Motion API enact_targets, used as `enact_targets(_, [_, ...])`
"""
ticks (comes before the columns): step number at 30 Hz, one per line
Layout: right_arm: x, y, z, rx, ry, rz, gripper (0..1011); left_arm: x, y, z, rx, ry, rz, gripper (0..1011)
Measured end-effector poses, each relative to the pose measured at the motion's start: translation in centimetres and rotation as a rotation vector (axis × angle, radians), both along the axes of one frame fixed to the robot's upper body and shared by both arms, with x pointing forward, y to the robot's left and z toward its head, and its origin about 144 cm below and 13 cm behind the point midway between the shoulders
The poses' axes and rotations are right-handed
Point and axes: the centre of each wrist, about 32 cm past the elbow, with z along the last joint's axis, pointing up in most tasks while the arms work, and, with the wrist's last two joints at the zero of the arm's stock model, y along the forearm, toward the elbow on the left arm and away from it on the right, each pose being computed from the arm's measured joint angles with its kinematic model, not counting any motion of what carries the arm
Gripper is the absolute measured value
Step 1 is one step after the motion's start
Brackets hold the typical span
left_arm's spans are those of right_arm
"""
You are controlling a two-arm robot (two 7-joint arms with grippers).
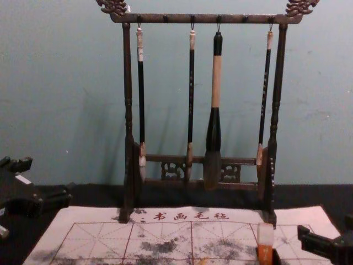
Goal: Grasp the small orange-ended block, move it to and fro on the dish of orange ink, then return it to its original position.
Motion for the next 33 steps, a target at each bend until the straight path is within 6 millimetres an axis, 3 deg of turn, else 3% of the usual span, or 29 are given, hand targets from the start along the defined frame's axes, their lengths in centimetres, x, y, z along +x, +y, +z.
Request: enact_targets(33, [0.0,-0.02,0.15,0.003,-0.003,0.005,1003,0.0,0.0,0.0,0.0,0.0,0.0,1001])
